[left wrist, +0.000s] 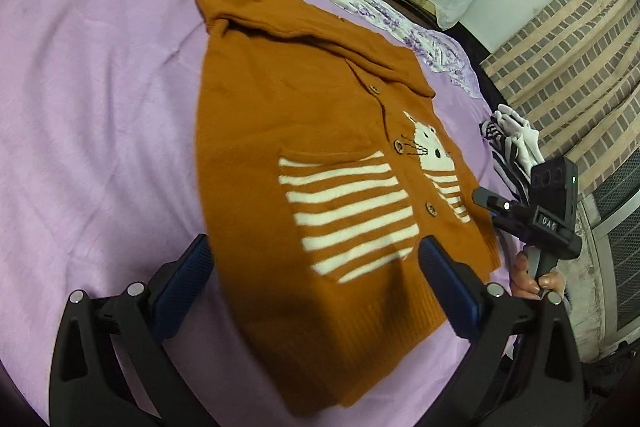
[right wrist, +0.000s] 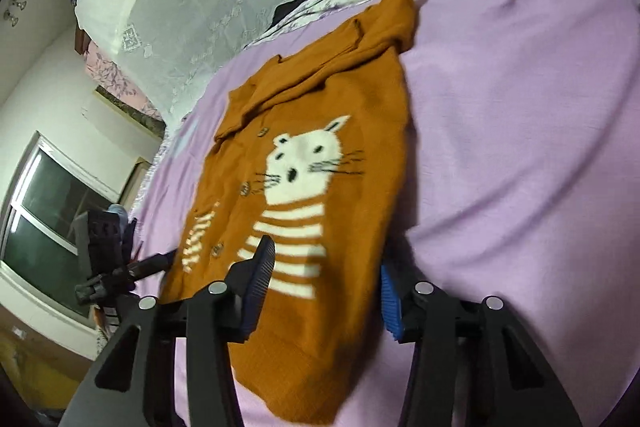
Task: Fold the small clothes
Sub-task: 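Grasp the cardigan hem with the left gripper while the right gripper grasps it too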
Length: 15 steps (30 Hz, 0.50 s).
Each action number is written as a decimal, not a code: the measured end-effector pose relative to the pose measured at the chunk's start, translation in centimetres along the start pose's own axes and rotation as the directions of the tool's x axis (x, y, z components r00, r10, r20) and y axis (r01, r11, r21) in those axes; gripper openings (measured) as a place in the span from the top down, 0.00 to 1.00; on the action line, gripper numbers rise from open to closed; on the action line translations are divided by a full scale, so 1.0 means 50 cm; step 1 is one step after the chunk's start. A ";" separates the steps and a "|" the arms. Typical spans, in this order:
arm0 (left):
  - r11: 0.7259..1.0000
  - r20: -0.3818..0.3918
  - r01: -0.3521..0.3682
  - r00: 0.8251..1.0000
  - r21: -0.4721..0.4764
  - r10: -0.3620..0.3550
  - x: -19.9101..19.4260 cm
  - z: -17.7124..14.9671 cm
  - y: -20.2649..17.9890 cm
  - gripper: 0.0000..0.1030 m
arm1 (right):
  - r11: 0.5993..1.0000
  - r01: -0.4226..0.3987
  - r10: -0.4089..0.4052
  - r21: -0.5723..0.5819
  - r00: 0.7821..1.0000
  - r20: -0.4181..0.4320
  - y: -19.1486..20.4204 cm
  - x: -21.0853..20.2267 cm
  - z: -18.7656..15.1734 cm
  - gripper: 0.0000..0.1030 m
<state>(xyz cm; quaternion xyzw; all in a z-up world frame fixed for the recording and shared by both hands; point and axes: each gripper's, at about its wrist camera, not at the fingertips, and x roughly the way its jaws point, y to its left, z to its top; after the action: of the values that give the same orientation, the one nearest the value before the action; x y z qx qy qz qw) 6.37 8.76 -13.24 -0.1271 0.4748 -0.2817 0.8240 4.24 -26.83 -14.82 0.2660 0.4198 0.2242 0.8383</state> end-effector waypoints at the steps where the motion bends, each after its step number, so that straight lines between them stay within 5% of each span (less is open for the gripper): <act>1: 1.000 -0.001 0.003 1.000 0.012 -0.003 0.001 -0.002 -0.007 0.05 | 1.000 -0.017 0.017 0.009 1.000 -0.004 0.001 0.004 -0.001 0.53; 8: 0.996 0.004 0.088 0.996 -0.004 -0.088 -0.012 -0.023 -0.007 0.05 | 0.996 -0.090 0.089 -0.014 0.995 -0.052 0.017 -0.005 -0.033 0.55; 11: 0.997 -0.005 0.069 0.998 -0.026 -0.070 0.000 -0.014 -0.005 0.07 | 0.997 -0.076 0.077 0.013 0.995 -0.064 0.010 0.009 -0.029 0.72; 15: 0.998 0.007 0.062 0.998 -0.010 -0.062 -0.013 -0.032 -0.011 0.28 | 0.995 -0.089 0.086 -0.034 0.993 -0.082 0.029 0.003 -0.045 0.75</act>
<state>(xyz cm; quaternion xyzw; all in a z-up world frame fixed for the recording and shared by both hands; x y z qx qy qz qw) 4.56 8.78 -13.33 -0.1470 0.4693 -0.3043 0.8159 2.26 -25.08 -15.11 0.2590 0.4368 0.2791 0.8150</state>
